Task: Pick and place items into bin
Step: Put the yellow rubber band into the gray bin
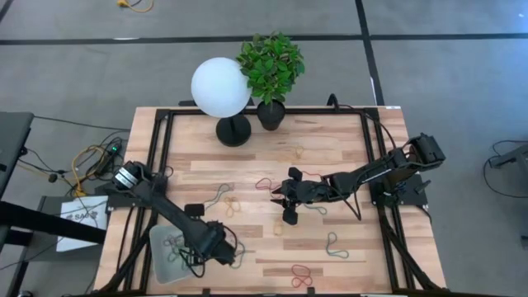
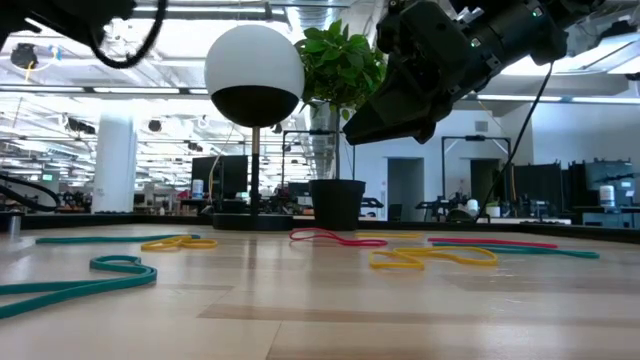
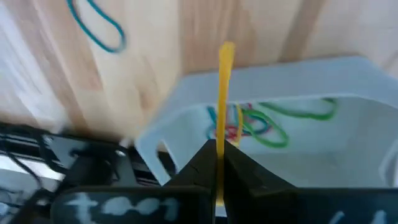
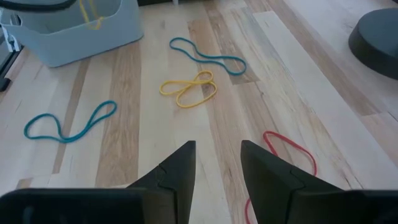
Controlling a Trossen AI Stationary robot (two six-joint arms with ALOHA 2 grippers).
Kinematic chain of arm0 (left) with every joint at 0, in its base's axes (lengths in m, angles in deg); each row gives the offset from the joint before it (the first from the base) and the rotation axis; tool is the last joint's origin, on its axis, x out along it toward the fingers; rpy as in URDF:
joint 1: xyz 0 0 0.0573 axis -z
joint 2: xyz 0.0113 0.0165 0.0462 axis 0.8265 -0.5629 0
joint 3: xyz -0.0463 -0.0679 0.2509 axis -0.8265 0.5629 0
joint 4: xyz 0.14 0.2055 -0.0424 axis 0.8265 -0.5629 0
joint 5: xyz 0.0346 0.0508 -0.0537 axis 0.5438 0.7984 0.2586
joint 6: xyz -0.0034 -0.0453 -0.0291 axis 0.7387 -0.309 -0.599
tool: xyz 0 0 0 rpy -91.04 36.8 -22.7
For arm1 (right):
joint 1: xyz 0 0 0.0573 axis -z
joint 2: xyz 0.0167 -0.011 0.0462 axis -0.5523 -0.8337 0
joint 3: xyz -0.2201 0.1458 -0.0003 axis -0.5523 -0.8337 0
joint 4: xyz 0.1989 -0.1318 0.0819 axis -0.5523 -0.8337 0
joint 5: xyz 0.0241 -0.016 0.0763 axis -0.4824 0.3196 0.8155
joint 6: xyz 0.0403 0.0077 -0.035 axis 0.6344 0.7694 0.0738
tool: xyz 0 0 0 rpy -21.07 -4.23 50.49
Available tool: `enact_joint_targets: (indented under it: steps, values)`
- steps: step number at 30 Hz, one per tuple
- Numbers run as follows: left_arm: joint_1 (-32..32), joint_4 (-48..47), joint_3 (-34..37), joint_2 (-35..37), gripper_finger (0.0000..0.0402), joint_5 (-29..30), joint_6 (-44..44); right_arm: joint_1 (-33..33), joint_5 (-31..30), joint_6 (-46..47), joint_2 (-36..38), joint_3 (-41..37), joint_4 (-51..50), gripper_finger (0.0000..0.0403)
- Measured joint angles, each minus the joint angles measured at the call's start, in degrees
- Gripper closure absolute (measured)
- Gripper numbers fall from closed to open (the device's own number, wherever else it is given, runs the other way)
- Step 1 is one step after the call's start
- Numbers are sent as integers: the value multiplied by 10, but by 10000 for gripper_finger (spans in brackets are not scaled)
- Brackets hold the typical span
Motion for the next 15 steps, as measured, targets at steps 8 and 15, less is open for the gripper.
enact_joint_targets:
  steps: [8, 15]
  values:
    - [57, -1, 0, 46, 401, -11, -148, 0, 0, 0, 0, 0, -1, 281]
    - [120, 3, 9, 53, 401, -21, -261, 0, 0, 0, 0, 0, -1, 281]
